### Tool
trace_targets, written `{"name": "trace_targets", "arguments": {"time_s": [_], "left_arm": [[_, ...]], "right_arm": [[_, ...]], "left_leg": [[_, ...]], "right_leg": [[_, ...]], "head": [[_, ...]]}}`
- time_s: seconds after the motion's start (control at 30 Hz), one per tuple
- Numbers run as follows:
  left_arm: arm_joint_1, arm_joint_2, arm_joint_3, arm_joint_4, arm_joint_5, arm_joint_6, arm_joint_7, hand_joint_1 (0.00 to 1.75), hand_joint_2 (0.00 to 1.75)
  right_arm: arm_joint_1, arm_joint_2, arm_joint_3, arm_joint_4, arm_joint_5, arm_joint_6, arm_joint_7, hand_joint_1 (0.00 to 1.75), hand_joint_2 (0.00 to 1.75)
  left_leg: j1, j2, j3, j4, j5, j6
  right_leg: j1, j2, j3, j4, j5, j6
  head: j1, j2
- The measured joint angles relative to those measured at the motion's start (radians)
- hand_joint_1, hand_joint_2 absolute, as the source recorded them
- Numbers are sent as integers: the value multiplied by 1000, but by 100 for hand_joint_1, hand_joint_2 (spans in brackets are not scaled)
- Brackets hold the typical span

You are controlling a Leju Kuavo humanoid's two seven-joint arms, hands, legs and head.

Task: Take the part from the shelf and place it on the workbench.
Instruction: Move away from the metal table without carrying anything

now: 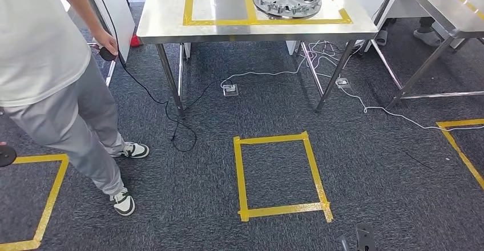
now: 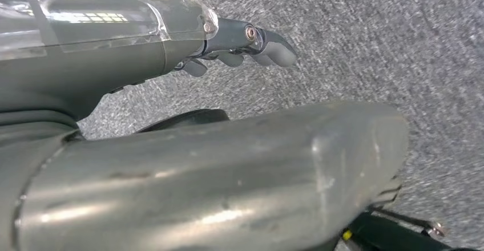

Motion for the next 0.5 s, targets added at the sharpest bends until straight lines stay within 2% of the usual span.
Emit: {"name": "trace_targets", "arguments": {"time_s": [0.03,0.07,0.13,0.2,0.27,0.33,0.37,0.43,0.47,0.5], "left_arm": [[1,0,-2,0,-2,-1,-1,0,0],[2,1,-3,0,-5,-2,-2,0,0],[2,0,-5,0,-11,-3,-3,0,0],[2,0,-6,0,-15,-5,-5,0,0],[3,0,-7,0,-18,-7,-7,0,0],[3,0,-11,0,-21,-9,-9,0,0],[3,1,-13,0,-22,-9,-10,0,0],[4,1,-14,0,-23,-11,-13,0,0],[5,2,-15,0,-23,-11,-15,0,0],[7,3,-17,0,-23,-11,-18,0,0]], "right_arm": [[0,1,0,3,0,0,3,0,0],[0,1,1,5,0,0,6,0,0],[-2,2,2,9,2,1,17,0,0],[-6,2,5,14,8,2,31,0,0],[-7,2,11,18,16,2,45,0,0],[-8,3,17,23,19,3,51,0,0],[-9,4,20,24,19,4,51,0,0],[-10,5,23,26,18,9,51,0,0],[-10,5,24,27,18,13,51,0,0],[-10,6,25,29,19,18,52,0,0]], "left_leg": [[0,0,-5,2,3,-2],[0,0,-8,4,5,-3],[-2,2,-12,9,7,-8],[-5,4,-22,14,9,-16],[-8,7,-31,18,12,-26],[-7,6,-43,43,-10,-37],[-6,4,-60,80,-35,-41],[-3,0,-125,213,-104,-46],[-2,0,-158,278,-126,-47],[-1,-1,-180,319,-132,-48]], "right_leg": [[-1,0,22,-16,9,0],[-2,0,58,-65,31,-1],[0,0,145,-215,77,-9],[3,0,187,-300,89,-20],[4,1,184,-306,85,-31],[1,-1,181,-312,91,-43],[0,-2,180,-315,95,-48],[2,-3,175,-315,98,-54],[4,-3,172,-314,98,-55],[6,-3,170,-311,98,-55]], "head": [[2,0],[3,0],[6,0],[6,0],[2,0],[-2,0],[-6,0],[-15,0],[-18,0],[-19,0]]}}
